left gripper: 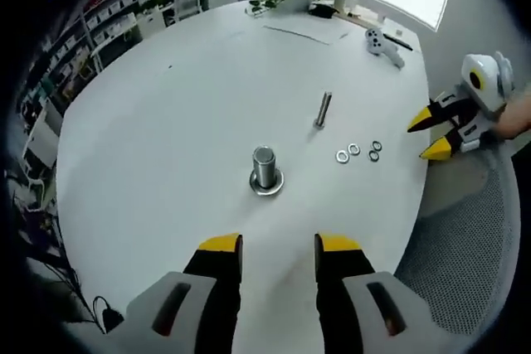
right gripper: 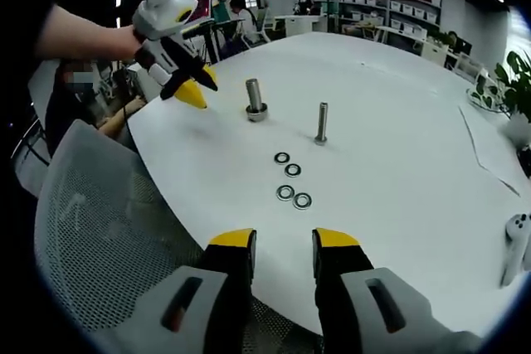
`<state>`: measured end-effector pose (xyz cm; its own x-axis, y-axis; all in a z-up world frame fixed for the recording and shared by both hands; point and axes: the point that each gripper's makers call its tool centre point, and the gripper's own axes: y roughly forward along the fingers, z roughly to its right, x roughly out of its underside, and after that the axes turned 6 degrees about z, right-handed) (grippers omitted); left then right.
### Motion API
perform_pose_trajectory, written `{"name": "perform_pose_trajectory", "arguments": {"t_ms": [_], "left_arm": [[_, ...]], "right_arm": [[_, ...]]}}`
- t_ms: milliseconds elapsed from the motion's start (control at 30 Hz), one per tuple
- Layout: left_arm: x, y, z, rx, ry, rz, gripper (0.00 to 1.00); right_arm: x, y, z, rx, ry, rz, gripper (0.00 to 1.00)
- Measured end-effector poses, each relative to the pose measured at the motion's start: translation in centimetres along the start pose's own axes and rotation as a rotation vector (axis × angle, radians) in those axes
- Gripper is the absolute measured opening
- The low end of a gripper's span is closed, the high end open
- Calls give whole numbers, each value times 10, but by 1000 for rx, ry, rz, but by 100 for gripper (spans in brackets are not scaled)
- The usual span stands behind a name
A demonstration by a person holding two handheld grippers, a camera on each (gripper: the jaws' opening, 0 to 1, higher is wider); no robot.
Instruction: Place the washer onto the threaded stud by aligning its center hole with the stud, sliding it down to the base, and recovering from edge contact or off-axis alignment until the washer reaches the visible bottom stop.
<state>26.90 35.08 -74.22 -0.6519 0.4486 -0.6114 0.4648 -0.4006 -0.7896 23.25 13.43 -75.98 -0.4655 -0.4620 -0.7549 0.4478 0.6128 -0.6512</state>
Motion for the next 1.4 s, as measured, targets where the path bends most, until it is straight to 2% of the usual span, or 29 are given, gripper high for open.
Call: {"name": "perform_pose_trajectory", "arguments": {"t_ms": [133, 267, 633, 767, 933, 1167, 1400], "left_arm": [[4, -5, 1, -13, -48, 42, 33], [3, -12, -1, -53, -52, 99, 34], [12, -25, 6, -89, -120, 176, 36], [15, -30, 8, -105, -156, 225, 36], [25, -31, 11, -105, -217, 240, 36], [34, -35, 20, -114, -196, 253, 37], [42, -42, 22, -125, -252, 278, 37]], "right_arm": [[1, 0, -1, -2, -5, -6, 30], [2, 1, 0, -1, -4, -8, 30], [6, 1, -1, -2, -10, -30, 30], [7, 1, -1, -2, -11, -35, 30], [8, 2, -1, -2, -13, -42, 30], [8, 2, -2, -6, -18, -46, 30], [10, 2, -3, -11, -22, -53, 30]]}}
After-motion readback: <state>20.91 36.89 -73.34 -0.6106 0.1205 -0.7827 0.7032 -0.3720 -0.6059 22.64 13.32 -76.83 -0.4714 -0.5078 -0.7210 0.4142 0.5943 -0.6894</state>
